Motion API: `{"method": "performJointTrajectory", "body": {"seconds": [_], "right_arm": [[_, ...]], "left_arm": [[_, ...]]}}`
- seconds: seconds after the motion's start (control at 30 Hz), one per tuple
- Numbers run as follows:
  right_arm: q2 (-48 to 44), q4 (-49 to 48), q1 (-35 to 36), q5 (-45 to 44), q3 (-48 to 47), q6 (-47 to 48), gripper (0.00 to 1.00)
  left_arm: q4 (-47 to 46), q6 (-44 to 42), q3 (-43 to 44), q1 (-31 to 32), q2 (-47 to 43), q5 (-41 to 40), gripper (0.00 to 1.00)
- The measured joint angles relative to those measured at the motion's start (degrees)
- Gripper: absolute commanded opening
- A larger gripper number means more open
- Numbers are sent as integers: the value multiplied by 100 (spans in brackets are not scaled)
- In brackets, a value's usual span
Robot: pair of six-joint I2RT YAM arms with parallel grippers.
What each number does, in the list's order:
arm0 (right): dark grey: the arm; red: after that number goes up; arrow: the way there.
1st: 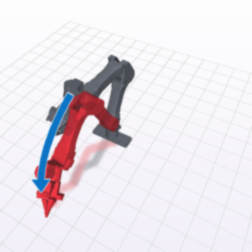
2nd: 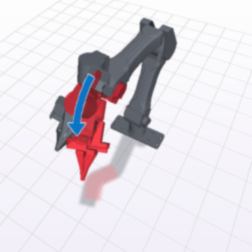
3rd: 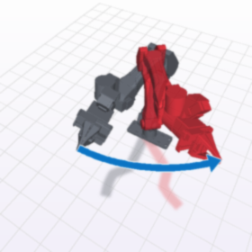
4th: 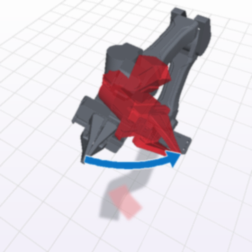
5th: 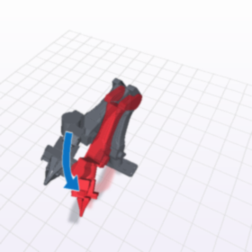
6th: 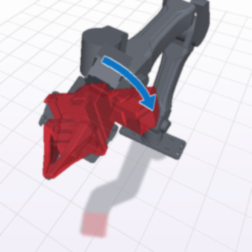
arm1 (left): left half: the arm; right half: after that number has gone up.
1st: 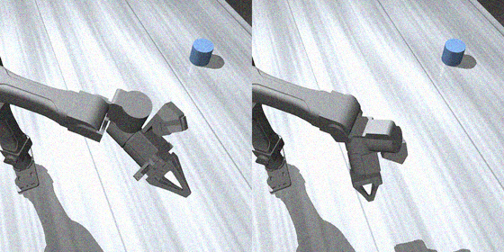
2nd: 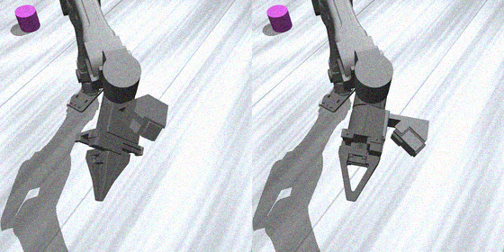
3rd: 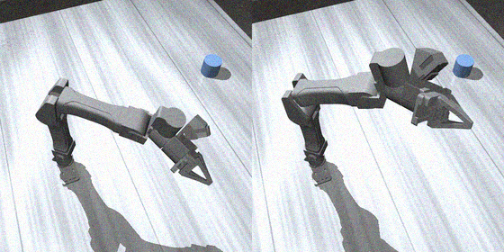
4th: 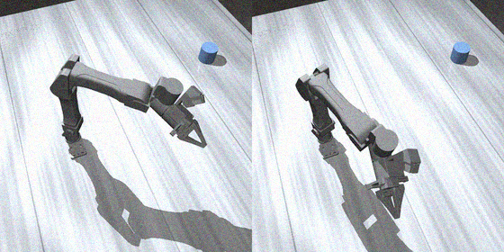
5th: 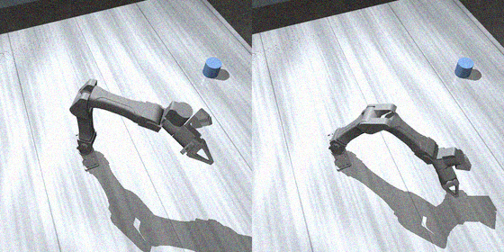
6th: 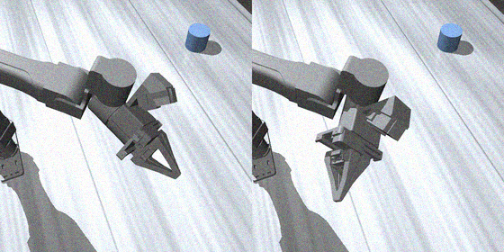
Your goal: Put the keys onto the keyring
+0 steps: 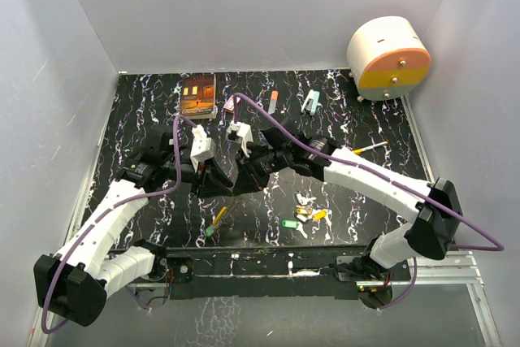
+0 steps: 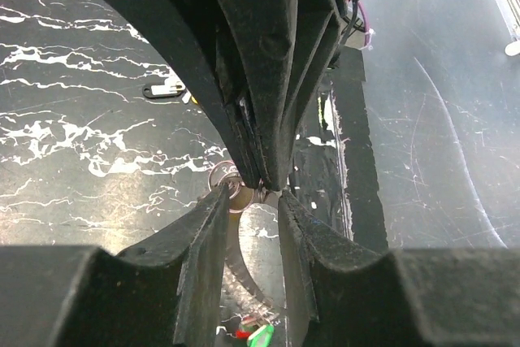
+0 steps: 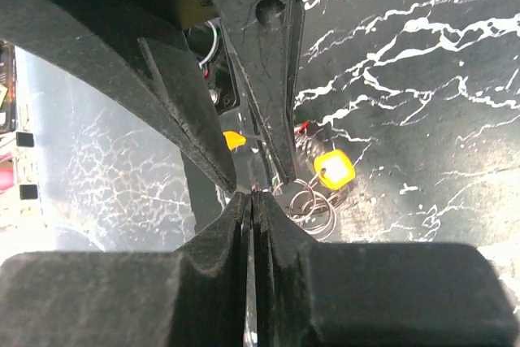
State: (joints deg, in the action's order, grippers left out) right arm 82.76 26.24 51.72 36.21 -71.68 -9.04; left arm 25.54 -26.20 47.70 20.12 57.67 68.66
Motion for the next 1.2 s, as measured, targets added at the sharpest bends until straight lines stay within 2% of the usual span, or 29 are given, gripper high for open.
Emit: {"method": "performJointTrajectory", "body": {"seconds": [0.23,0.43,0.57,1.2], "right_arm": [[247,881,2,-39,-597,11,7],[376,1355,2,-142,-1025,-175,7],[586,1613,2,-243,-1213,-334,7],[741,1987,2,-710,-1298,-837,7]], "left_arm": [[70,31,11,136,46,26,30],[20,179,9,299,55,37,42],[24,243,9,435,146,-4,45],[151,173,221,774,568,-509,47]]}}
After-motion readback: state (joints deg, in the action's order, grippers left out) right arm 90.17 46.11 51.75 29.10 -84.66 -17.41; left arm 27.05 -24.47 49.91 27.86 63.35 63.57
